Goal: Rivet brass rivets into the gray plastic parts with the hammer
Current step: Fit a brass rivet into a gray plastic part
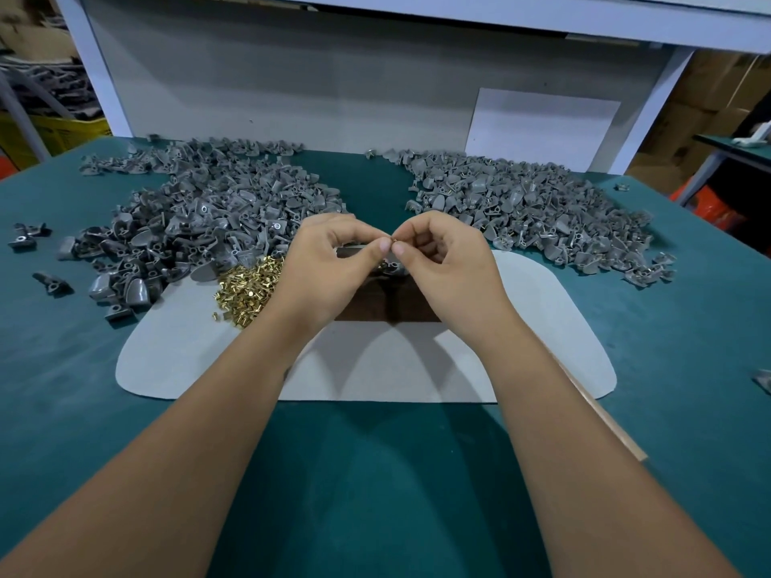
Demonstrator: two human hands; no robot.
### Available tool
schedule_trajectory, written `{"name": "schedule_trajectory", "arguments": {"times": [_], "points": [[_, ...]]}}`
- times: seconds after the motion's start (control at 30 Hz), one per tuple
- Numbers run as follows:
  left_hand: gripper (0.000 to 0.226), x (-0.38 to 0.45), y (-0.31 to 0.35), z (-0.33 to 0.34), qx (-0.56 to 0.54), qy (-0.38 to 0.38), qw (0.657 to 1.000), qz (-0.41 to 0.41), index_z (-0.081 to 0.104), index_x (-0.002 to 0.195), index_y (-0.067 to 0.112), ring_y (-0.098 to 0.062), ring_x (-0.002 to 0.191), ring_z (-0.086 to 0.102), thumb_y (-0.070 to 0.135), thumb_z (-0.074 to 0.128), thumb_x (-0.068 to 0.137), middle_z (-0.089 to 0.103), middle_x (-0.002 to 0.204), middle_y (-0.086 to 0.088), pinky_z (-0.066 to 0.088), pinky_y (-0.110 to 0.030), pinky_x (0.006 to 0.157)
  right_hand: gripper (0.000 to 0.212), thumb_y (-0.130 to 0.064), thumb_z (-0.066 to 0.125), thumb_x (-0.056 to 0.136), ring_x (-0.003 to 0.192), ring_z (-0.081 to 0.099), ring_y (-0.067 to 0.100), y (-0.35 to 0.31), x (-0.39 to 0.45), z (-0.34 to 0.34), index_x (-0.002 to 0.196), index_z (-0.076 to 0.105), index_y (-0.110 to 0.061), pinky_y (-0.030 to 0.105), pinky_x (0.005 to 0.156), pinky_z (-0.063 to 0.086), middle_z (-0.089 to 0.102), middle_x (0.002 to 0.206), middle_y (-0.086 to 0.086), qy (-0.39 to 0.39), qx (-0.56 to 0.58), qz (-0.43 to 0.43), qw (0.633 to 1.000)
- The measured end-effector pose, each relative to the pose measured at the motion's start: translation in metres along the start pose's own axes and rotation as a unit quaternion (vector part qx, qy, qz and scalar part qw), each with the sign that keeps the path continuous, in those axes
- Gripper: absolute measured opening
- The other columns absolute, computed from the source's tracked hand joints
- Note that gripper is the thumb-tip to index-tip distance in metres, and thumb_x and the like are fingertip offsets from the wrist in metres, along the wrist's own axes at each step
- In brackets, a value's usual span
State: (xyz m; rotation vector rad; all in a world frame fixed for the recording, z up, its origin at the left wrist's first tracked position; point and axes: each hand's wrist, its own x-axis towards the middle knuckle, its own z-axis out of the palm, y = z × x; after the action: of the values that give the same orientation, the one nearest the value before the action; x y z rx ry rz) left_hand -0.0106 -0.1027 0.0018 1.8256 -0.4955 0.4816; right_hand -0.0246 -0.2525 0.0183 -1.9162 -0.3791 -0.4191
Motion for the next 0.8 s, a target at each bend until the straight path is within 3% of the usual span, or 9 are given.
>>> {"name": "schedule_trajectory", "arguments": {"times": [0.1, 0.17, 0.27, 0.37, 0.53, 0.73, 0.8], "points": [[0.021, -0.001, -0.001, 0.001, -0.028, -0.006, 0.999, -0.025, 0.073, 0.078, 0.03, 0.0, 0.077, 0.062, 0.012, 0.07, 0.089, 0.07, 0.076, 0.013, 0.049, -0.019, 0.073, 0.008, -0.003, 0.064, 0.086, 0.07, 0.059, 0.014, 0.001, 0.001, -0.003, 0.082, 0.064, -0.01, 0.025, 0.067, 0.049, 0.064, 0.074, 0.001, -0.005, -0.003, 0.003, 1.0], [0.014, -0.002, -0.004, 0.001, -0.045, -0.006, 0.997, -0.067, 0.075, 0.085, 0.028, 0.003, 0.078, 0.064, 0.016, 0.07, 0.09, 0.072, 0.082, 0.013, 0.047, -0.013, 0.073, 0.008, -0.002, 0.062, 0.087, 0.069, 0.056, 0.012, 0.002, 0.003, -0.006, 0.083, 0.065, -0.008, 0.024, 0.068, 0.048, 0.062, 0.073, 0.0, 0.001, -0.014, 0.014, 1.0], [0.013, -0.002, -0.012, 0.003, -0.028, -0.009, 0.994, -0.109, 0.075, 0.091, 0.026, -0.003, 0.087, 0.065, 0.014, 0.072, 0.087, 0.07, 0.095, 0.006, 0.046, -0.017, 0.078, 0.008, -0.004, 0.063, 0.087, 0.068, 0.051, 0.008, 0.005, 0.005, -0.01, 0.083, 0.067, -0.009, 0.017, 0.065, 0.041, 0.061, 0.075, -0.003, 0.008, -0.059, 0.029, 0.998], [0.013, -0.002, -0.014, 0.004, 0.021, -0.015, 0.995, -0.091, 0.078, 0.092, 0.013, -0.011, 0.103, 0.063, 0.005, 0.073, 0.084, 0.07, 0.102, -0.002, 0.045, -0.017, 0.091, 0.008, -0.006, 0.063, 0.087, 0.073, 0.052, 0.011, 0.007, 0.006, -0.008, 0.083, 0.069, -0.01, 0.021, 0.069, 0.041, 0.064, 0.083, 0.001, -0.003, -0.084, 0.035, 0.996], [0.015, -0.001, -0.014, 0.004, 0.037, -0.011, 0.997, -0.062, 0.077, 0.089, 0.009, 0.01, 0.087, 0.06, -0.002, 0.072, 0.081, 0.068, 0.091, -0.001, 0.04, -0.003, 0.08, 0.011, -0.007, 0.063, 0.087, 0.069, 0.046, 0.004, 0.01, 0.009, -0.002, 0.08, 0.065, -0.016, 0.023, 0.068, 0.036, 0.057, 0.077, -0.008, -0.023, -0.146, 0.024, 0.989], [0.011, -0.001, -0.014, 0.004, 0.056, -0.003, 0.996, -0.065, 0.079, 0.089, 0.004, -0.013, 0.103, 0.063, 0.0, 0.074, 0.081, 0.071, 0.097, -0.006, 0.042, -0.009, 0.089, 0.013, -0.007, 0.061, 0.088, 0.082, 0.046, 0.013, 0.009, 0.01, 0.001, 0.079, 0.061, -0.017, 0.025, 0.076, 0.037, 0.053, 0.083, -0.005, -0.031, -0.216, 0.003, 0.976], [0.01, -0.001, -0.014, 0.004, 0.057, -0.006, 0.996, -0.075, 0.079, 0.09, 0.005, -0.017, 0.111, 0.061, 0.002, 0.074, 0.081, 0.071, 0.1, -0.006, 0.043, -0.018, 0.097, 0.012, -0.007, 0.061, 0.088, 0.082, 0.046, 0.014, 0.008, 0.01, 0.002, 0.08, 0.062, -0.017, 0.025, 0.076, 0.038, 0.052, 0.083, -0.004, -0.033, -0.231, -0.001, 0.972]]}}
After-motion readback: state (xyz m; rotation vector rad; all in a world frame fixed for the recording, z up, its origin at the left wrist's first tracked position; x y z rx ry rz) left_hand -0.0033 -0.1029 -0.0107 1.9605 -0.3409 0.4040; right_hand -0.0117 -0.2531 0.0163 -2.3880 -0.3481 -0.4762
